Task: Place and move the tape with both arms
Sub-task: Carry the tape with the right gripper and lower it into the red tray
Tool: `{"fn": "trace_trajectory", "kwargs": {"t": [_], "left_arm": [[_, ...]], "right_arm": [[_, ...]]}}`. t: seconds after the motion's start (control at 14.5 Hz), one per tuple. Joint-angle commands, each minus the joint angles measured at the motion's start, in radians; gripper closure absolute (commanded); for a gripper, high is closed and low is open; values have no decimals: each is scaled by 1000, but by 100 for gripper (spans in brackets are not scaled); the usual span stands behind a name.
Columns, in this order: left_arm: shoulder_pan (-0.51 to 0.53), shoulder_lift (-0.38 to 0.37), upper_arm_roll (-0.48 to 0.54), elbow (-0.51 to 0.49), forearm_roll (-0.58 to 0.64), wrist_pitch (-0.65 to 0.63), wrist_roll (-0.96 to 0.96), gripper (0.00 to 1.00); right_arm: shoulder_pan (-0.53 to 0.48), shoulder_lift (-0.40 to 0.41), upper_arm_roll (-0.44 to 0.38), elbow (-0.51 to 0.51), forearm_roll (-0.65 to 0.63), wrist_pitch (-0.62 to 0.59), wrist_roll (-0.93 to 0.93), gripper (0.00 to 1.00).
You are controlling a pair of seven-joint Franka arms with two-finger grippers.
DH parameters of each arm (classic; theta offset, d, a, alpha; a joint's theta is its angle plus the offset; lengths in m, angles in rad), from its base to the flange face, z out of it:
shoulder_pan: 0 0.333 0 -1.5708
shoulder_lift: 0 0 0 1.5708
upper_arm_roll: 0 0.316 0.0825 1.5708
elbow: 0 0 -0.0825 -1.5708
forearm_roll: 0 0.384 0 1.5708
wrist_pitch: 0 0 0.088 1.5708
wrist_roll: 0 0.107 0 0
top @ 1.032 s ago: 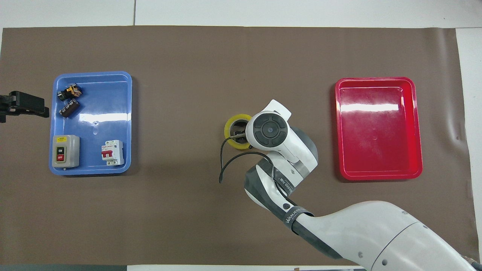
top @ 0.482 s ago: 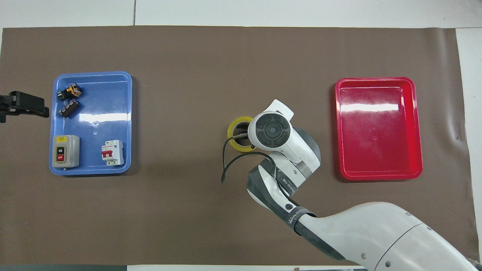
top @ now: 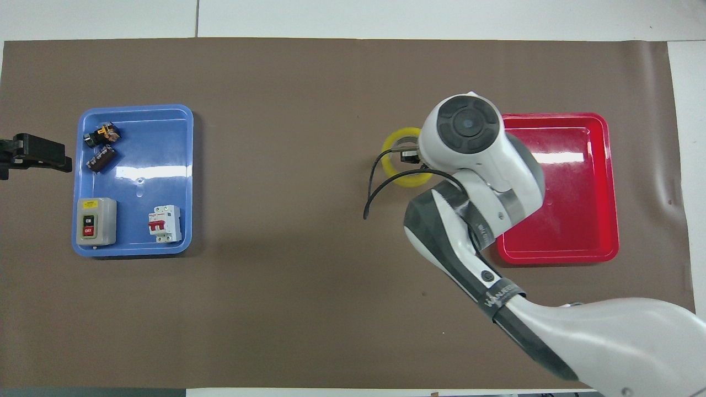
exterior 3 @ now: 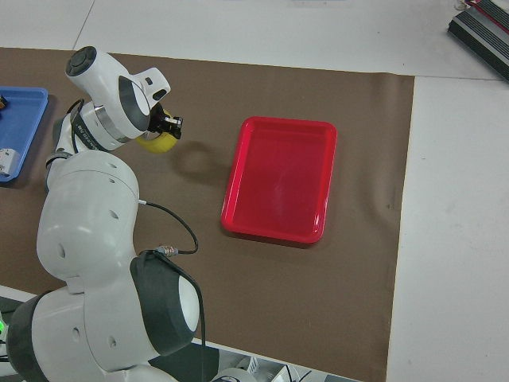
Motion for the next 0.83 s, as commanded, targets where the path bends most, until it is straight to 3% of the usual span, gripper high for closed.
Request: {"fn": "trace_trajectory", "kwargs": {"t": [0.0, 0.34, 0.76], "left_arm": [[7, -11, -1, -4, -16, -12, 11, 0], [8, -11, -1, -4, -16, -12, 11, 0], [7, -11, -2, -4, -16, -12, 11, 0]], "right_arm": [[-118, -86, 17, -27, -5, -57, -133, 100], [-325, -97, 18, -84, -2, -19, -428, 100], [-455, -167, 20, -311, 50, 167, -561, 100]]}}
